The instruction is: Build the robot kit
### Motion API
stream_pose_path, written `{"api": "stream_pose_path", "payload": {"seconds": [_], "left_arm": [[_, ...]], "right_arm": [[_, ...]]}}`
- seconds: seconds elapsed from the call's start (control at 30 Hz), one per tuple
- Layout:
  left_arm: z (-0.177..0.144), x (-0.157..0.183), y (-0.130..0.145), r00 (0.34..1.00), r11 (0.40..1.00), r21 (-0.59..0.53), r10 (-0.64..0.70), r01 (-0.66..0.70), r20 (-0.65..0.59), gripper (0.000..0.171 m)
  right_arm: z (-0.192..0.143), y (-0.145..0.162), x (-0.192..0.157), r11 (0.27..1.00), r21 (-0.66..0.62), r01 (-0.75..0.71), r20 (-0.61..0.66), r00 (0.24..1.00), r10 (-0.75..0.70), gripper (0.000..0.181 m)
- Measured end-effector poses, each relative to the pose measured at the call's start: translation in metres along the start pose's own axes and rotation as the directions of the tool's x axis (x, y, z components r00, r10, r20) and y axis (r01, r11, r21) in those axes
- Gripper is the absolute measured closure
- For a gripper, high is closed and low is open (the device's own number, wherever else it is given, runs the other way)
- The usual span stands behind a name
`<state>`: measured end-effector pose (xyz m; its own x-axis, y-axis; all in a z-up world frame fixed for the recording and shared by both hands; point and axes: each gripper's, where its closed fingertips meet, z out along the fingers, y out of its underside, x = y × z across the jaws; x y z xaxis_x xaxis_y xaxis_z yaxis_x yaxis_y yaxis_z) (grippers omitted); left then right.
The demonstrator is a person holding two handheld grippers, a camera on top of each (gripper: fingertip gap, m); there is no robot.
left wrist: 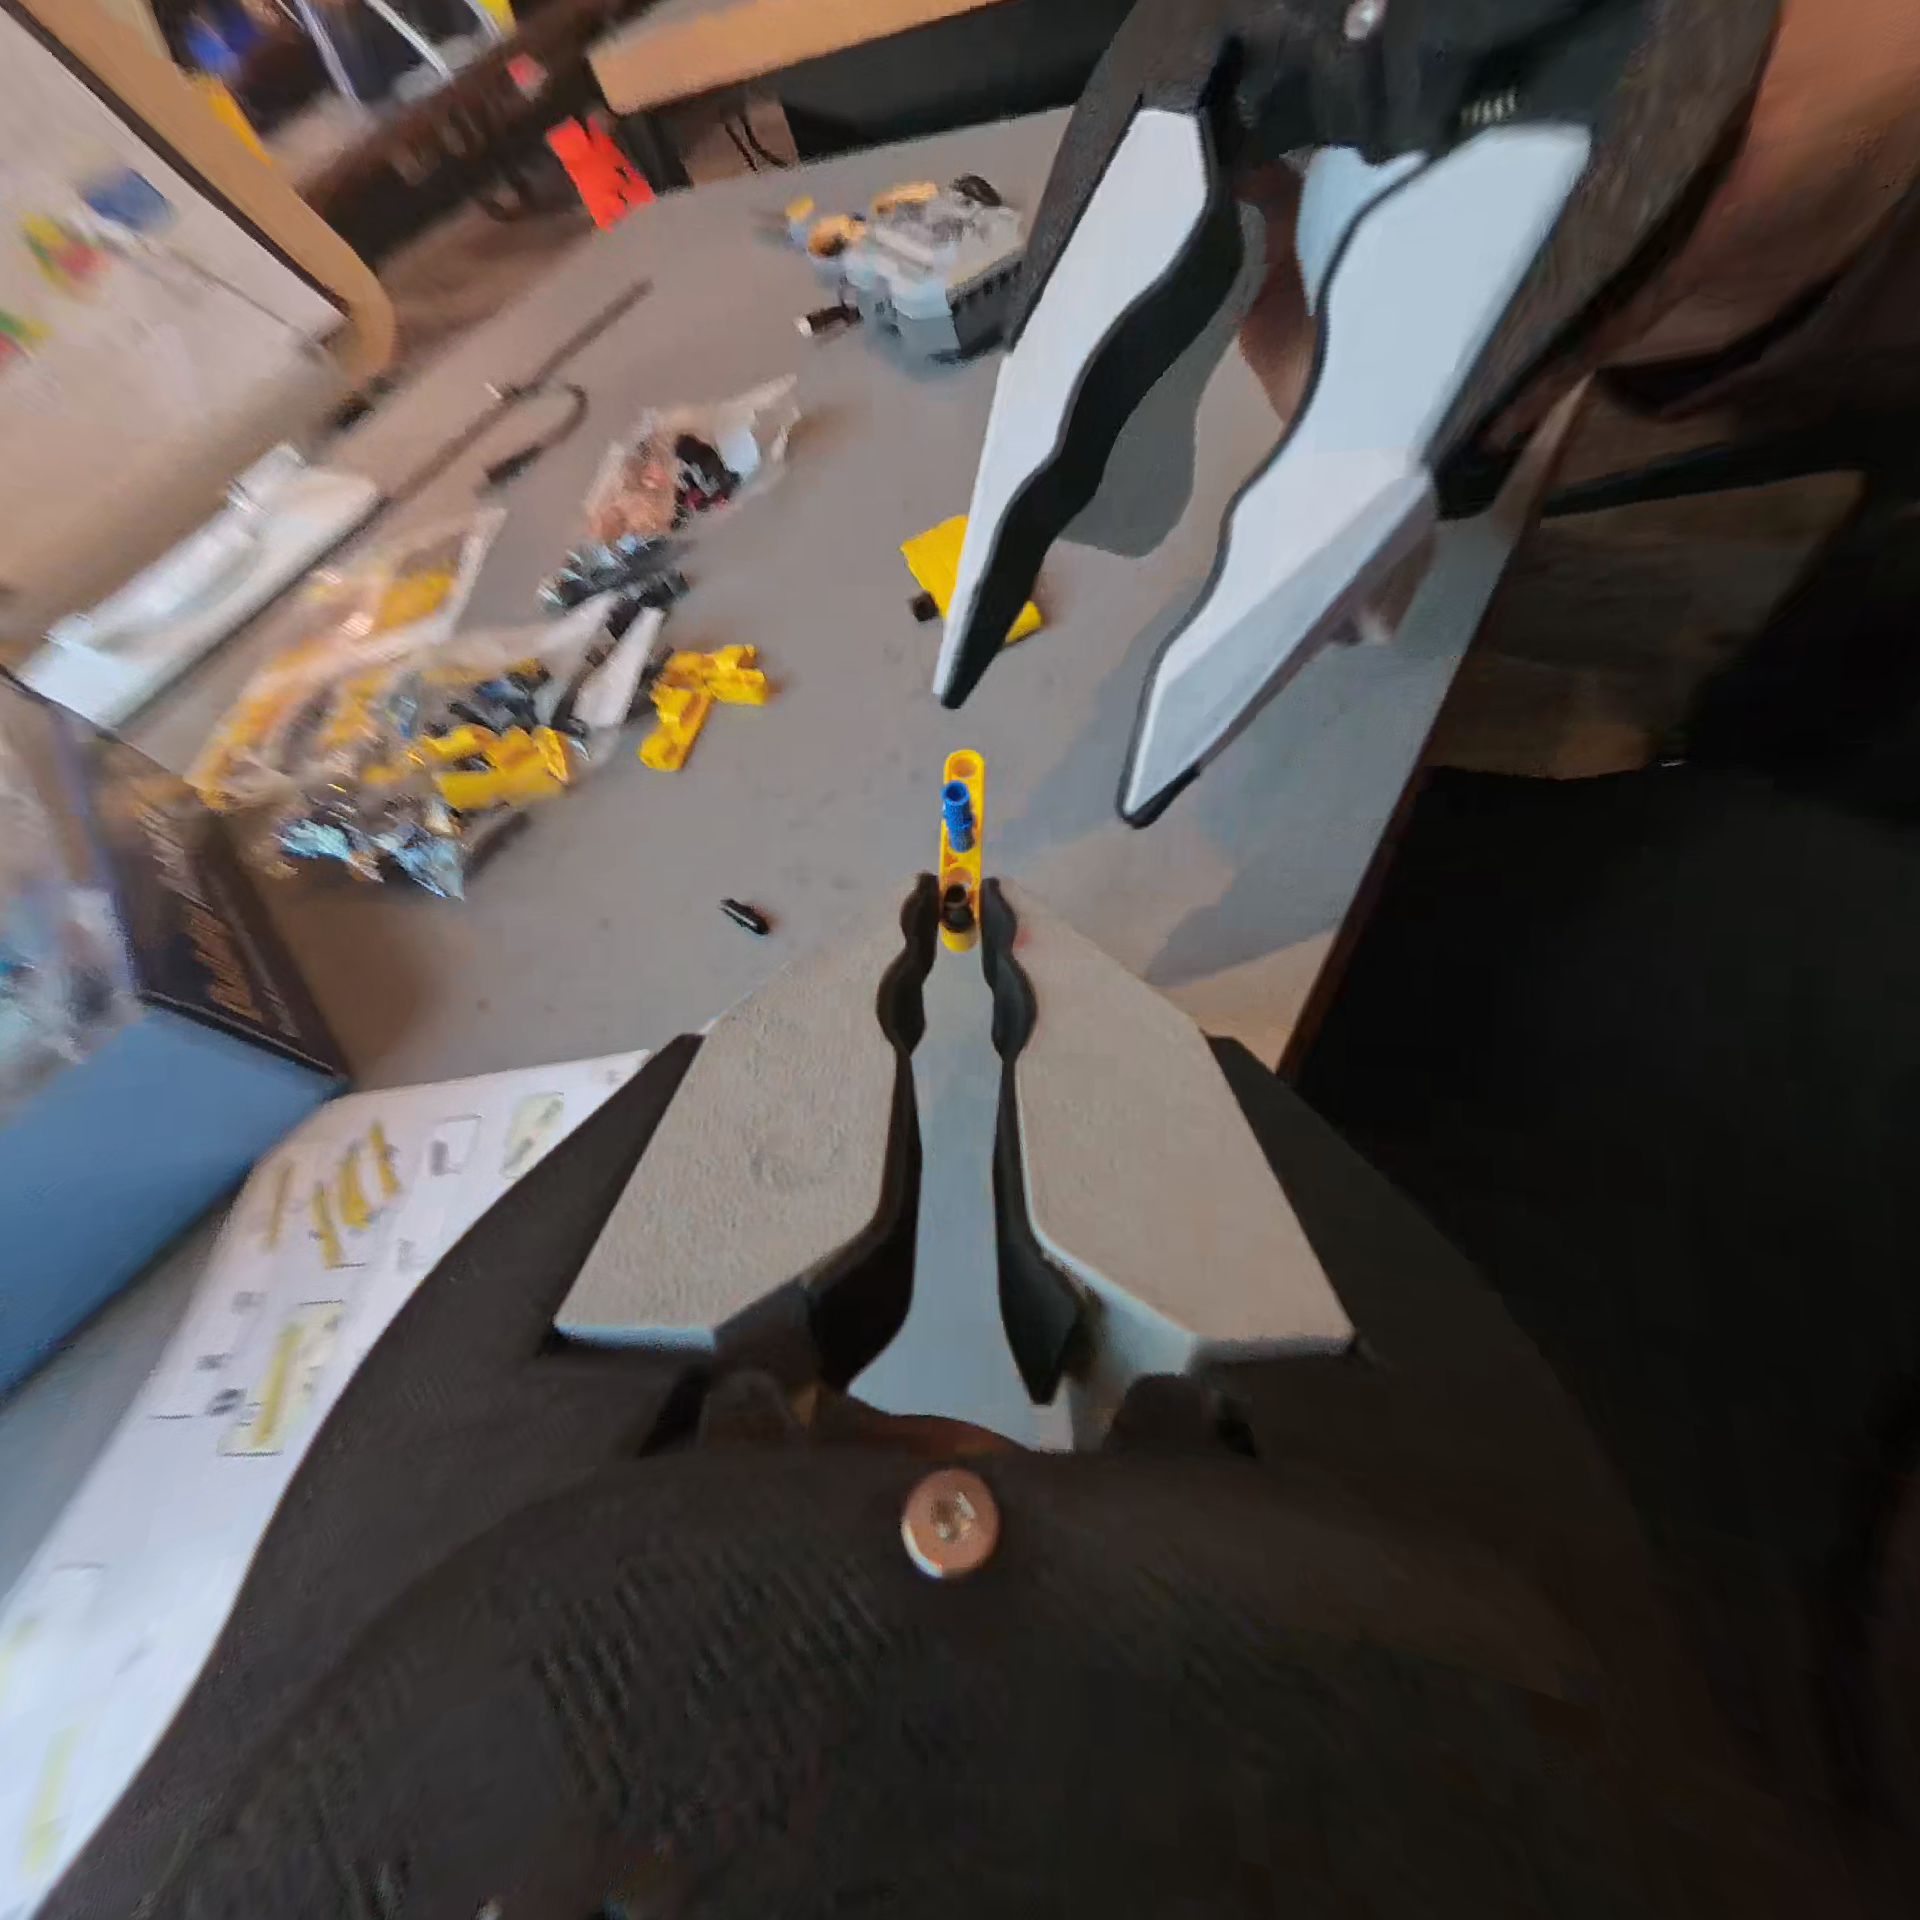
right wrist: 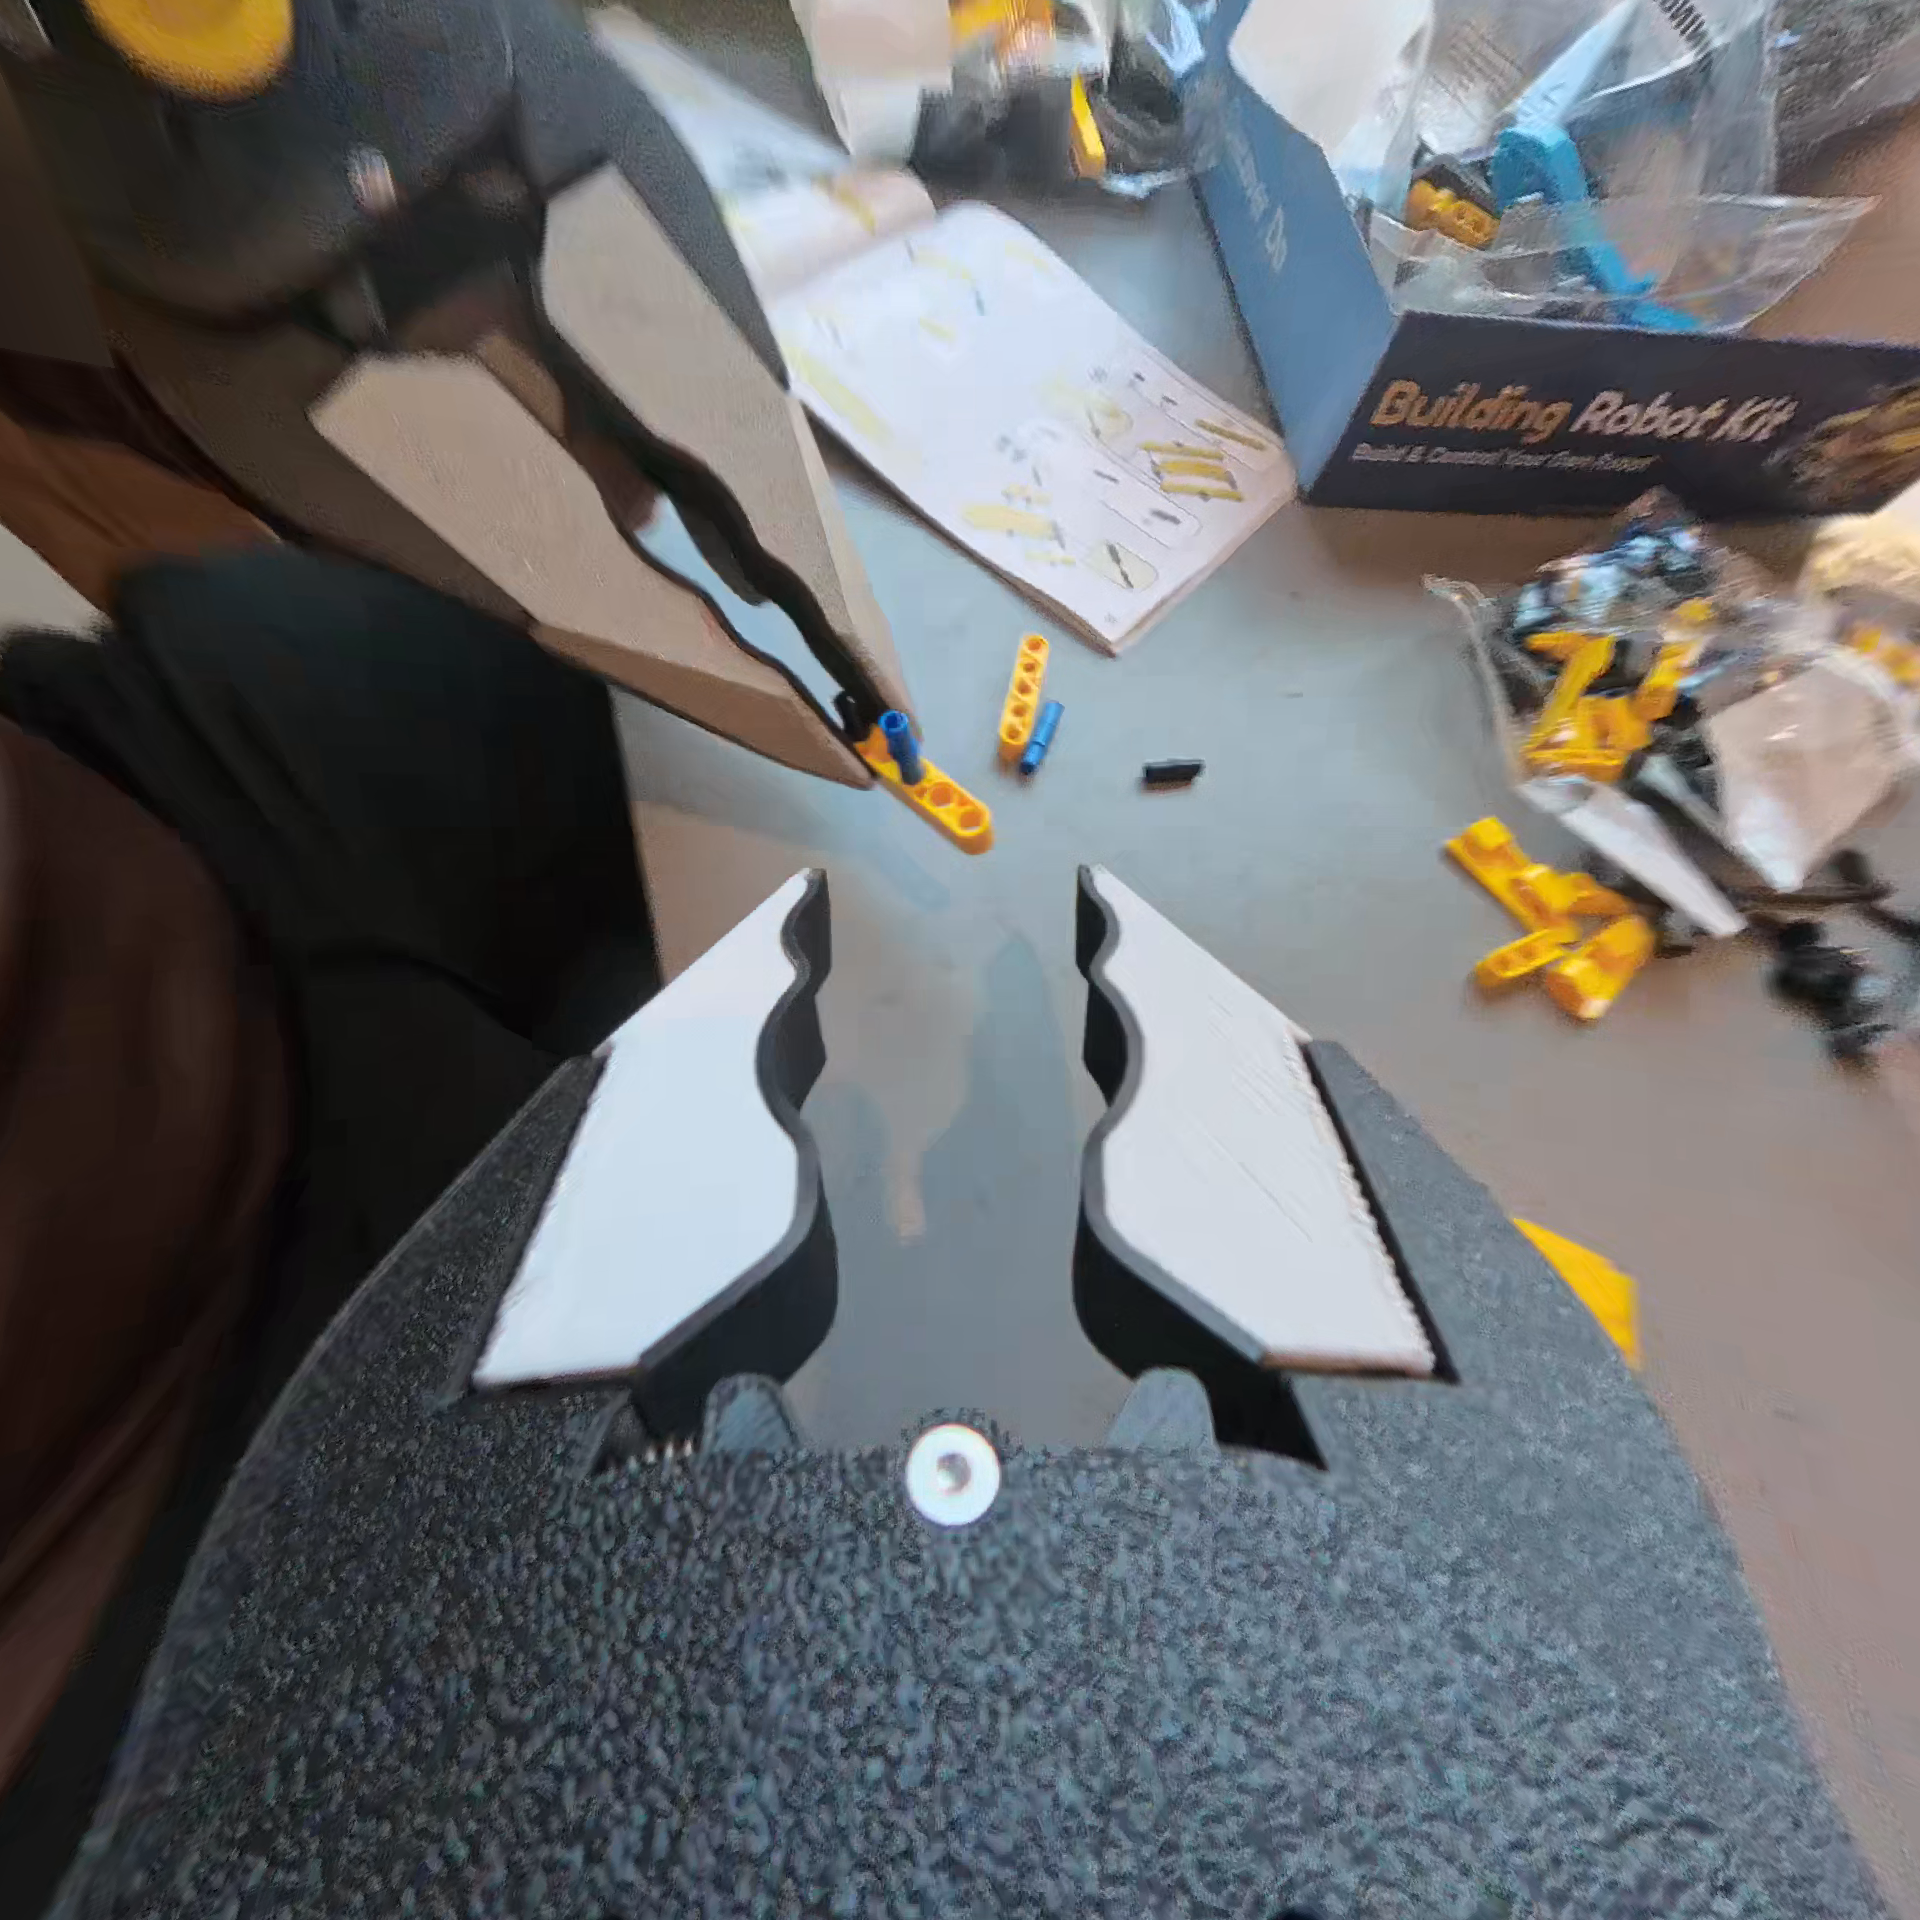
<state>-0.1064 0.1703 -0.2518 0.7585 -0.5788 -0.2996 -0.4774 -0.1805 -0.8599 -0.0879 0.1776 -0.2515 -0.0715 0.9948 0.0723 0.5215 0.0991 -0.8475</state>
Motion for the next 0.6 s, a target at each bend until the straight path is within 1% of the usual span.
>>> {"api": "stream_pose_path", "payload": {"seconds": [0.03,0.07,0.13,0.2,0.27,0.3,0.37,0.47,0.5,0.6], "left_arm": [[-0.001,-0.003,-0.002,0.997,0.998,0.009,0.065,-0.065,0.050,0.167],[-0.003,-0.005,-0.005,0.986,0.990,0.024,0.132,-0.135,0.099,0.167],[-0.008,-0.009,-0.013,0.945,0.959,0.053,0.262,-0.277,0.198,0.167],[-0.009,-0.012,-0.013,0.878,0.909,0.025,0.394,-0.416,0.273,0.167],[-0.010,-0.015,-0.011,0.815,0.861,0.007,0.478,-0.508,0.329,0.167],[-0.010,-0.016,-0.011,0.792,0.844,0.007,0.500,-0.536,0.349,0.167],[-0.014,-0.019,-0.013,0.744,0.806,0.015,0.538,-0.591,0.397,0.166],[-0.018,-0.022,-0.013,0.660,0.740,0.005,0.598,-0.673,0.456,0.167],[-0.018,-0.024,-0.012,0.643,0.725,0.002,0.609,-0.689,0.465,0.167],[-0.019,-0.029,-0.007,0.607,0.697,-0.006,0.628,-0.717,0.486,0.167]], "right_arm": [[-0.003,-0.004,-0.003,0.996,0.037,-0.078,0.050,0.996,0.076,0.134],[-0.005,-0.007,-0.001,0.988,0.061,-0.145,0.075,0.987,0.140,0.134],[-0.005,-0.012,0.004,0.967,0.092,-0.239,0.090,0.969,0.231,0.126],[-0.003,-0.020,0.003,0.950,0.118,-0.288,0.127,0.954,0.273,0.126],[-0.002,-0.031,-0.004,0.939,0.148,-0.312,0.193,0.940,0.282,0.124],[0.000,-0.035,-0.006,0.935,0.154,-0.319,0.217,0.934,0.283,0.124],[0.007,-0.037,-0.006,0.939,0.146,-0.311,0.223,0.935,0.275,0.121],[0.016,-0.040,-0.009,0.957,0.140,-0.254,0.230,0.949,0.218,0.120],[0.018,-0.041,-0.009,0.964,0.140,-0.227,0.225,0.955,0.193,0.122],[0.025,-0.046,-0.009,0.975,0.163,-0.150,0.218,0.969,0.113,0.138]]}}
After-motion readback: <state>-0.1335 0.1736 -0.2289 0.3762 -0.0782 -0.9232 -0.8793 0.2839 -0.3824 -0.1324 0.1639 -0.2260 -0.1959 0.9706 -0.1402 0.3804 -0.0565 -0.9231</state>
